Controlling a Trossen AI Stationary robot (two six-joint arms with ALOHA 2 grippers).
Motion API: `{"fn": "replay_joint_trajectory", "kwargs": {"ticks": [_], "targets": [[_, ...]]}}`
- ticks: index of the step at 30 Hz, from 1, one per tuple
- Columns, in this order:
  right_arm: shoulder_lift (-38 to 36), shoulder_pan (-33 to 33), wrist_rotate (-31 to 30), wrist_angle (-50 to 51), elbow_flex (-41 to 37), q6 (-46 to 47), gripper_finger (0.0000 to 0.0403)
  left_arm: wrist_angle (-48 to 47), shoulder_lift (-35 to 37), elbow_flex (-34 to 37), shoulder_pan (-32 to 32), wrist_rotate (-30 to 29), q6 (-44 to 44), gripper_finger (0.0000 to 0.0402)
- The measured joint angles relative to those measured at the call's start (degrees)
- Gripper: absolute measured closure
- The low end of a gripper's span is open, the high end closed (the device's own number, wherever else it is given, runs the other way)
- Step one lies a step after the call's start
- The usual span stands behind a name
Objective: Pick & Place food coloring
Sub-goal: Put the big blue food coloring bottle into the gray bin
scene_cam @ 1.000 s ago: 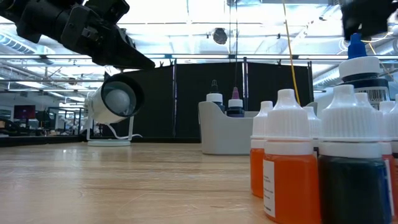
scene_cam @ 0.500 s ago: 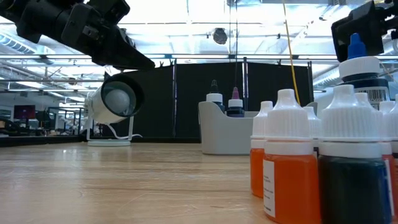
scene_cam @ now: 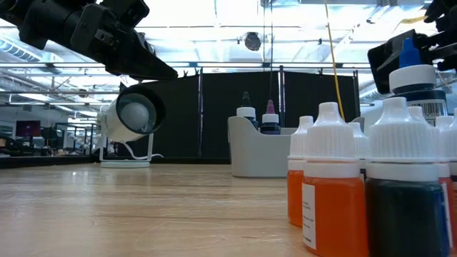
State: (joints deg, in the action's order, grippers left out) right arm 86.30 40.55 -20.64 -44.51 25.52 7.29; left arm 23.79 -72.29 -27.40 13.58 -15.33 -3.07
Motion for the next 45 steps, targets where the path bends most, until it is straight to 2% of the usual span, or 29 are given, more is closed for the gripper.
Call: {"fn": "replay_joint_trajectory", "kwargs": {"ticks": [14, 30, 41, 45], "targets": [[0.75, -0.78, -0.04, 0.61, -0.02, -0.22, 0.0167, 0.02, 0.00, 0.00, 0.00, -0.02, -0.06, 0.0339], [0.70, -0.96, 1.42, 2.57, -0.02, 0.39, 0.0253, 0.02, 0.00, 0.00, 0.00, -0.13, -0.85, 0.0339], [0.75, -1.24, 1.53, 0.24, -0.04, -1.65, 0.0294, 0.00, 0.00, 0.00, 0.01, -0.11, -0.84, 0.0339], [0.29, -1.24, 1.55, -1.18, -0.04, -2.22, 0.0298, 0.00, 0.00, 0.00, 0.01, -0.11, -0.87, 0.0339]]}}
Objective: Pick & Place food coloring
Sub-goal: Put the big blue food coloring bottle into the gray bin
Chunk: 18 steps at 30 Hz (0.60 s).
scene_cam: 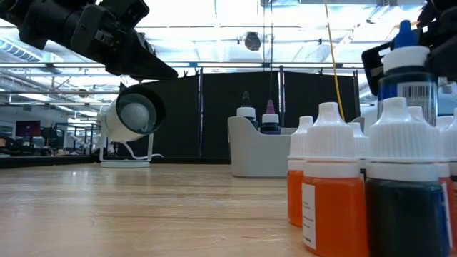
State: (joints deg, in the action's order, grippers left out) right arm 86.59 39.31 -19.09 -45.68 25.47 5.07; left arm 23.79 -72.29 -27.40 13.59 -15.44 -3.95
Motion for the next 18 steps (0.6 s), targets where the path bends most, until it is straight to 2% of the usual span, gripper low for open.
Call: {"fn": "replay_joint_trajectory", "kwargs": {"ticks": [4, 8, 11, 14, 18], "targets": [[-3.19, -0.37, -0.08, -0.16, 0.00, -1.12, 0.0294, 0.02, 0.00, 0.00, -0.01, 0.02, -0.02, 0.0339], [-10.71, -2.49, -0.17, 0.75, -0.02, -4.49, 0.0297, 0.02, 0.00, 0.00, 0.01, 0.02, -0.03, 0.0339], [-17.16, -5.18, -1.14, 2.26, -0.02, -8.76, 0.0298, 0.00, 0.00, 0.00, -0.01, 0.04, -0.04, 0.0339], [-22.19, -8.41, -5.07, 3.95, 0.04, -12.31, 0.0294, 0.02, 0.00, 0.00, 0.01, 0.04, -0.04, 0.0339], [-23.89, -14.42, -6.35, 7.46, 0.04, -12.23, 0.0296, 0.00, 0.00, 0.00, -0.01, -0.02, -0.26, 0.0339]]}}
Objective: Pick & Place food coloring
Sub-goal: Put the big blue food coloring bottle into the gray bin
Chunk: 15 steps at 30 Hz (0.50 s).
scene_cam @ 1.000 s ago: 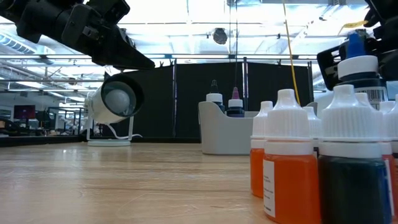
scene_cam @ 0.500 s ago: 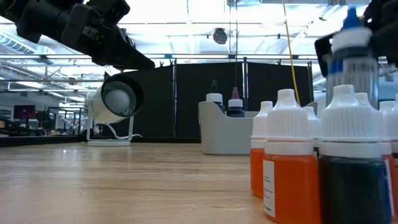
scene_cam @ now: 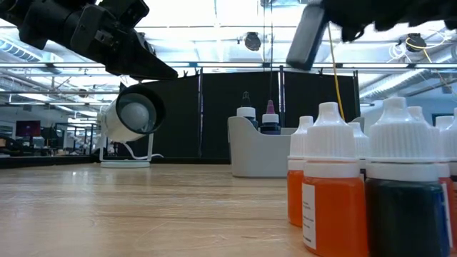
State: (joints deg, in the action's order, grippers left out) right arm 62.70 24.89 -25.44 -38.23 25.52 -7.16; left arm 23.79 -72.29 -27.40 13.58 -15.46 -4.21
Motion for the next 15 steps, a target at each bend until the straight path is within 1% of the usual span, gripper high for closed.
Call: {"fn": "replay_joint_trajectory", "kwargs": {"ticks": [3, 6, 15], "targets": [[2.03, -3.89, 0.02, -0.11, 0.00, 2.38, 0.0298, 0.02, 0.00, 0.00, 0.00, -0.02, -0.50, 0.0339], [4.89, -6.14, 0.10, -0.92, 0.00, 4.29, 0.0296, 0.01, 0.00, 0.00, 0.00, -0.02, -0.59, 0.0339], [12.60, -7.91, 0.19, -3.55, 0.00, 6.04, 0.0297, 0.02, 0.00, 0.00, 0.00, -0.04, -0.37, 0.0339]]}}
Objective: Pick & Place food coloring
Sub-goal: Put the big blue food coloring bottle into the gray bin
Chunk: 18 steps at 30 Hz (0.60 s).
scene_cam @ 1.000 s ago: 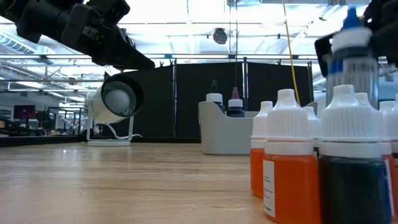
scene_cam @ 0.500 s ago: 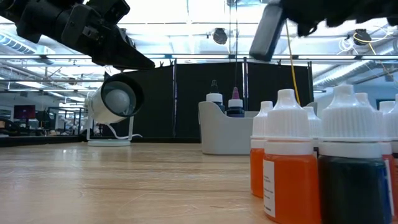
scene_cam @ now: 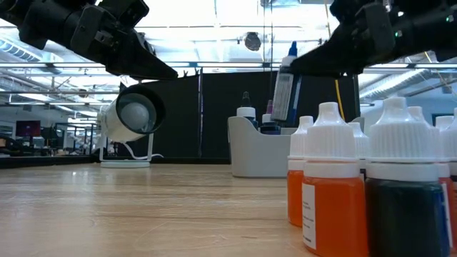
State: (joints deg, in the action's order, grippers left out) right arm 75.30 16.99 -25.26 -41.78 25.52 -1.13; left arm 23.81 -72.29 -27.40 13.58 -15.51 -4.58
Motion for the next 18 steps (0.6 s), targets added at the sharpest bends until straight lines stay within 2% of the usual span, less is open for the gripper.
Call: {"fn": "replay_joint_trajectory", "kwargs": {"ticks": [18], "targets": [[9.21, -2.79, -0.01, -5.54, 0.01, 2.11, 0.0293, 0.00, 0.00, 0.02, 0.00, -0.04, -0.19, 0.0339]]}}
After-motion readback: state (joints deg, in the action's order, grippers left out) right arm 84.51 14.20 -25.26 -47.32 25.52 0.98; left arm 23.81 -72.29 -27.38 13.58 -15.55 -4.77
